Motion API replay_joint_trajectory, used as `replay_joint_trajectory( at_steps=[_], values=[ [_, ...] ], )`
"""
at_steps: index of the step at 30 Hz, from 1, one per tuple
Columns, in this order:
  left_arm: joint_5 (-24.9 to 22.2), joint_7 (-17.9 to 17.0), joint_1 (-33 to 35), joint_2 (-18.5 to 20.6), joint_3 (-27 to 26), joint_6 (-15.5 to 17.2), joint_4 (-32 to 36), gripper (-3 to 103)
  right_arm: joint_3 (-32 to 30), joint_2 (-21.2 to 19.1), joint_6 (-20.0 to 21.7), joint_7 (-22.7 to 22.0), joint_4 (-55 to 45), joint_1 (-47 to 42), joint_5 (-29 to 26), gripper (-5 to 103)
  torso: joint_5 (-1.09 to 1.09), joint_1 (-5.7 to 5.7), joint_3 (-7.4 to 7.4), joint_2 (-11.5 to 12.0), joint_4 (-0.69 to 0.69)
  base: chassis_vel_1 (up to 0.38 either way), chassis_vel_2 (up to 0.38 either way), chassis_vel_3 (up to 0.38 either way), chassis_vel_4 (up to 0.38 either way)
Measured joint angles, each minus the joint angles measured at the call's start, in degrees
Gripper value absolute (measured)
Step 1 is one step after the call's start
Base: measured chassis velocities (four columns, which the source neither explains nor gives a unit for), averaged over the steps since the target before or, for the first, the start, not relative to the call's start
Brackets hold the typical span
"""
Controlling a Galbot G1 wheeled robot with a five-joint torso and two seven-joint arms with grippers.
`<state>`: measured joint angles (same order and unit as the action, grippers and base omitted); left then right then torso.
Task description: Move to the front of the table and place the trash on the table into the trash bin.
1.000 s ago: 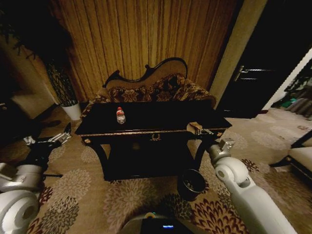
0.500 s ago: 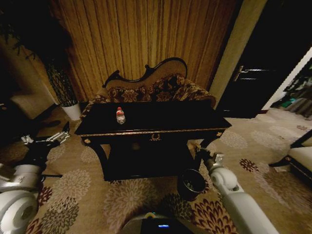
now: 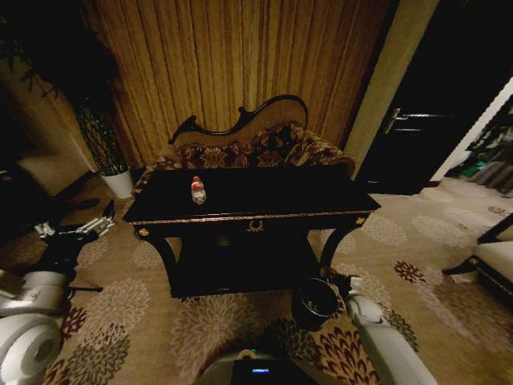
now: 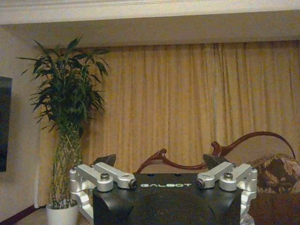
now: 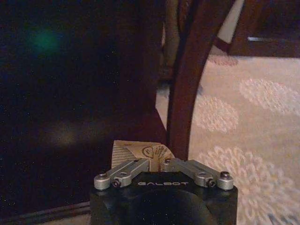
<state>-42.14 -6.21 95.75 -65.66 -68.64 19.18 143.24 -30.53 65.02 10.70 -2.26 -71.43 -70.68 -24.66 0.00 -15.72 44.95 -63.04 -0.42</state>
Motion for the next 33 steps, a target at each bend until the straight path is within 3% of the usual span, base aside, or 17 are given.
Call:
replay_joint_trajectory(
  at_steps=[12, 24, 26, 30, 32, 33],
  values=[
    [0.11, 0.11, 0.21, -0.32, 0.50, 0.00, 0.00, 100, -0.30, 1.43, -2.60, -0.32, 2.07, -0.25, 1.08, -1, 0.00, 0.00, 0.00, 0.00, 0.01, 0.000, 0.000, 0.000, 0.000],
    [0.11, 0.10, 0.39, -0.15, -0.10, -0.11, 0.00, 100, -0.44, 1.85, -4.11, -0.36, 1.12, -0.79, 3.79, 36, 0.00, 0.00, 0.00, 0.00, 0.00, 0.000, 0.000, 0.000, 0.000],
    [0.09, 0.10, 0.31, -0.05, -0.10, -0.13, 0.00, 100, -0.44, 1.86, -4.16, -0.36, 0.90, -0.79, 4.22, 53, 0.00, 0.00, 0.00, 0.00, 0.01, 0.000, 0.000, 0.000, 0.000],
    [0.08, 0.10, 0.25, 0.05, -0.10, -0.15, 0.00, 100, -0.48, 1.87, -4.16, -0.36, 0.66, -0.73, 4.42, 59, 0.00, 0.00, 0.00, 0.00, 0.00, 0.000, 0.000, 0.000, 0.000],
    [0.07, 0.09, 0.21, 0.12, -0.13, -0.17, 0.00, 100, -0.49, 1.86, -4.16, -0.36, 0.50, -0.68, 4.44, 70, 0.00, 0.00, 0.00, 0.00, 0.01, 0.000, 0.000, 0.000, 0.000],
    [0.07, 0.09, 0.21, 0.12, -0.13, -0.17, 0.00, 100, -0.49, 1.86, -4.16, -0.36, 0.50, -0.68, 4.44, 70, 0.00, 0.00, 0.00, 0.00, 0.01, 0.000, 0.000, 0.000, 0.000]
  ],
)
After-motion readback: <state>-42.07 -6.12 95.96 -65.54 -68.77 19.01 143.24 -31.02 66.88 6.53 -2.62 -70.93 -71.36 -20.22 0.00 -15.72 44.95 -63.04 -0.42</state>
